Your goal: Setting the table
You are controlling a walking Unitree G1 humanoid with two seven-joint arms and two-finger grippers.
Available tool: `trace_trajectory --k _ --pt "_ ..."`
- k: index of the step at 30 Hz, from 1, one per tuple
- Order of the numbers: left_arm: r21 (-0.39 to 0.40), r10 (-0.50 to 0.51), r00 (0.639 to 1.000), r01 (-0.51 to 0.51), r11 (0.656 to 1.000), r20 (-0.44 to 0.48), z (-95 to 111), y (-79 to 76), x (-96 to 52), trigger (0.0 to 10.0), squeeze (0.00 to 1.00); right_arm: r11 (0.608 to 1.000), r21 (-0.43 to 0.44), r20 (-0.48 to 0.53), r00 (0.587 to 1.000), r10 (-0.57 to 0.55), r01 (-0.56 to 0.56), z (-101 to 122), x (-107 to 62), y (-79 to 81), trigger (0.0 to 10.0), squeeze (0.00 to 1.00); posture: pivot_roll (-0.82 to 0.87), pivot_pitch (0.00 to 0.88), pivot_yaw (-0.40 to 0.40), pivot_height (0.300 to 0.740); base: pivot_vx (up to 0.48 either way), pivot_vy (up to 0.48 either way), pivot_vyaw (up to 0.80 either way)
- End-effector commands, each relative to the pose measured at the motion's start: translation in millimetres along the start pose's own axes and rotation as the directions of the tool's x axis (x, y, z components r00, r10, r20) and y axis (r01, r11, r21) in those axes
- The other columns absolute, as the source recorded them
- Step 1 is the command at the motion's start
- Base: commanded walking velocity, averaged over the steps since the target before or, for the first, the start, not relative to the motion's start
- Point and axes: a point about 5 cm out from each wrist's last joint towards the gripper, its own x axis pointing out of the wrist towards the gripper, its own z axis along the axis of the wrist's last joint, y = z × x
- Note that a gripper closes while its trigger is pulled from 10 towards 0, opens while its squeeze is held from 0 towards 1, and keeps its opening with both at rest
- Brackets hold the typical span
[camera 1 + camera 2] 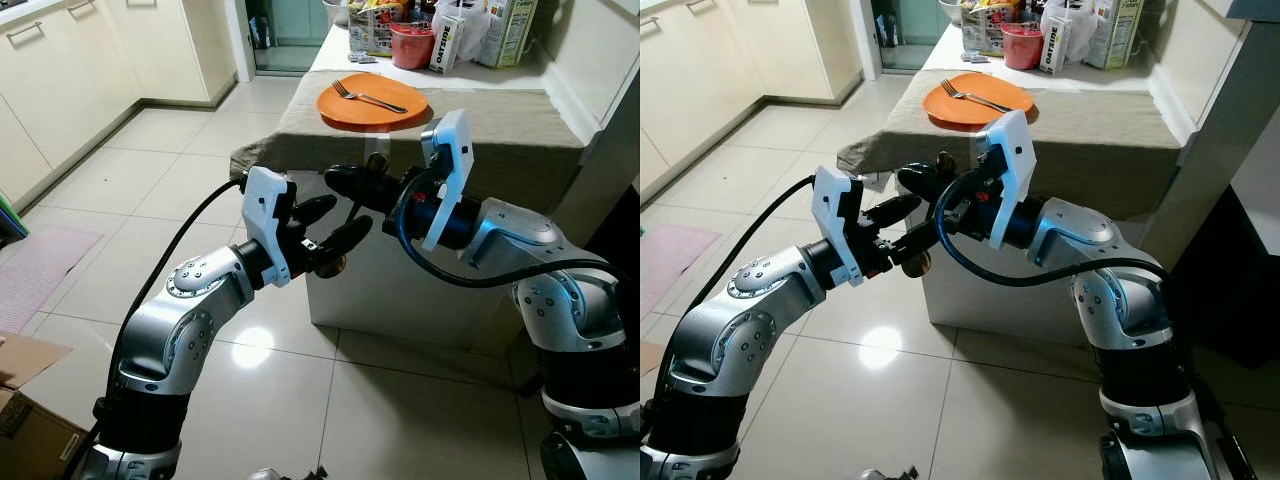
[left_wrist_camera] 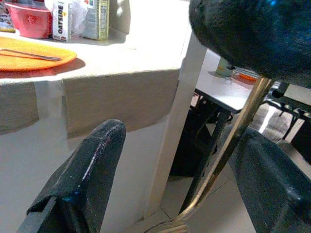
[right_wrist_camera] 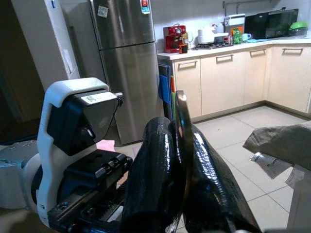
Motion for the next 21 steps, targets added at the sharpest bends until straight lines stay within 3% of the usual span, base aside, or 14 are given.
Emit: trace_trajectory --k 1,2,3,15,16,17,18,19,21 --pt "0.026 -0.01 1.0 0.01 1.0 -0.013 1.7 1.2 2.2 10.0 0.78 0.999 -0.009 -0.011 0.999 0.035 -0.035 0.2 1.7 5.8 0.0 0.0 -0.17 0.0 0.07 0.74 0.0 0.0 0.0" --pt "0.026 -0.01 1.0 0.01 1.0 -0.013 1.7 1.2 2.2 10.0 0.78 0.999 -0.009 -0.011 0.999 0.035 -0.035 0.2 1.7 5.8 0.0 0.0 -0.17 0.0 0.07 0.74 0.0 0.0 0.0" --pt "0.02 -0.014 1.0 0.014 1.0 -0.022 0.3 1.4 2.3 10.0 1.0 0.999 -0.008 -0.011 0.999 0.034 -0.035 -0.1 1.9 5.8 0.0 0.0 -0.17 0.0 0.07 0.74 0.0 0.0 0.0" --pt "0.025 -0.02 0.999 0.021 0.999 -0.035 -1.3 1.7 2.6 10.0 1.0 1.0 -0.009 -0.011 0.999 0.03 -0.03 0.2 2.1 4.6 0.0 0.0 -0.17 0.0 0.066 0.74 0.0 0.0 0.0" --pt "0.045 0.002 1.0 -0.001 0.999 -0.029 -0.4 3.0 3.4 10.0 0.58 1.0 -0.012 -0.013 1.0 0.025 -0.025 0.5 2.2 3.8 0.0 0.0 -0.17 0.0 0.066 0.74 0.0 0.0 0.0" --pt "0.042 0.013 1.0 -0.011 0.999 -0.025 0.0 4.4 4.0 10.0 0.0 1.0 -0.013 -0.012 1.0 0.024 -0.024 0.7 2.3 3.7 0.0 0.0 -0.17 0.0 0.066 0.74 0.0 0.0 0.0" --pt "0.042 0.013 1.0 -0.011 0.999 -0.025 0.0 4.4 4.0 10.0 0.0 1.0 -0.013 -0.012 1.0 0.024 -0.024 0.7 2.3 3.7 0.0 0.0 -0.17 0.0 0.066 0.74 0.0 0.0 0.0" --pt "0.026 0.015 1.0 -0.014 1.0 -0.02 0.2 5.9 4.2 0.0 0.0 1.0 -0.013 -0.012 1.0 0.025 -0.025 0.8 2.4 3.8 0.0 0.0 -0.17 0.0 0.065 0.74 0.0 0.0 0.0" --pt "0.019 0.016 1.0 -0.016 1.0 -0.017 0.3 6.6 4.2 0.0 0.0 1.0 -0.013 -0.012 1.0 0.026 -0.026 0.8 2.5 3.9 0.0 0.0 -0.17 0.0 0.065 0.74 0.0 0.0 0.0"
